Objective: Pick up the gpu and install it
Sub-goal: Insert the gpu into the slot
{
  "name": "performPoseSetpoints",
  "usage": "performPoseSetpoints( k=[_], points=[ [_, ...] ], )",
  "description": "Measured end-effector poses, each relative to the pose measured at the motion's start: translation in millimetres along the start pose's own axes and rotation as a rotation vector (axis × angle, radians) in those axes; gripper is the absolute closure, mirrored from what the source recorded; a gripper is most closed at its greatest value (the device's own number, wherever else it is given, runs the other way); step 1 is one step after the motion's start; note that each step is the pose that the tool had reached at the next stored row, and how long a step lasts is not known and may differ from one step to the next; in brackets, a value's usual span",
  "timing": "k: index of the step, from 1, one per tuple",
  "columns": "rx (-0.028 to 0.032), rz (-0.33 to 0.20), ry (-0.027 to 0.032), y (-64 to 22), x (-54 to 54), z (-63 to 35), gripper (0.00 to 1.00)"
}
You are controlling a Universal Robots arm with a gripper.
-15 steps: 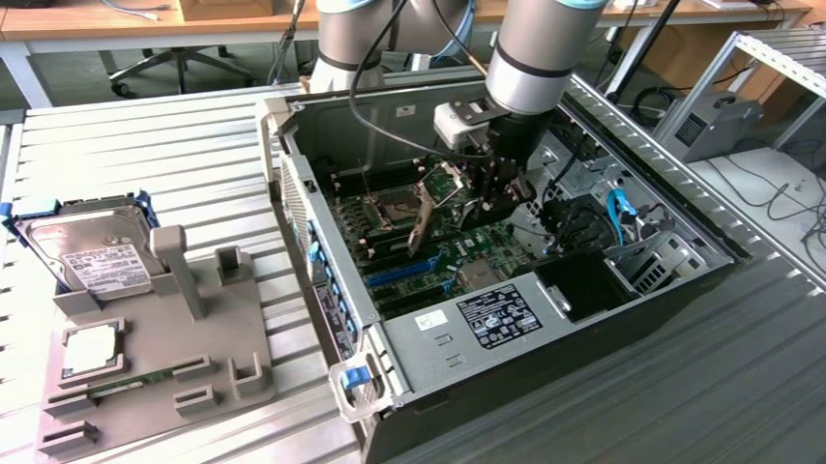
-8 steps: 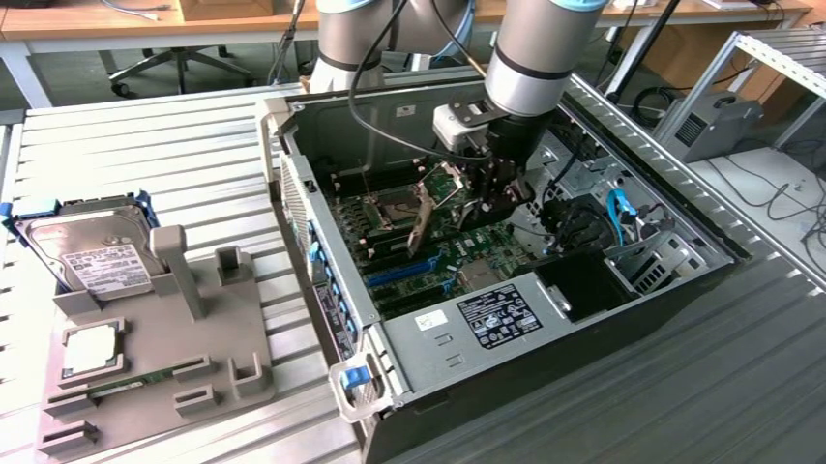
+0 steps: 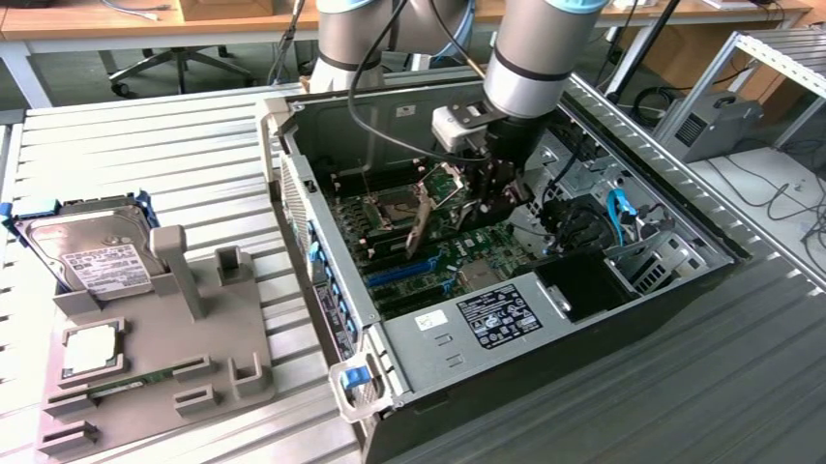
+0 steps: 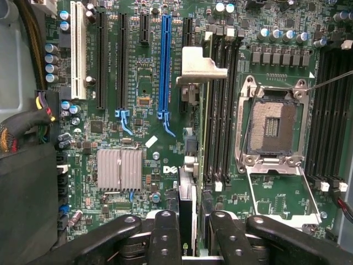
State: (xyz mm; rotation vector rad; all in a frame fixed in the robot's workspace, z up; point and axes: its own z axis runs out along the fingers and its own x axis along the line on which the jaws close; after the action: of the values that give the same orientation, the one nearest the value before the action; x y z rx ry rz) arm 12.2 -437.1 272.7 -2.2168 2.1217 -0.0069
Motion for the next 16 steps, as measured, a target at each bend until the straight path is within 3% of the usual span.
performPoseSetpoints(
  k=[16],
  points=[
    [0.0, 0.0, -0.0001, 2.1, 0.1, 3.6, 0.74]
  ],
)
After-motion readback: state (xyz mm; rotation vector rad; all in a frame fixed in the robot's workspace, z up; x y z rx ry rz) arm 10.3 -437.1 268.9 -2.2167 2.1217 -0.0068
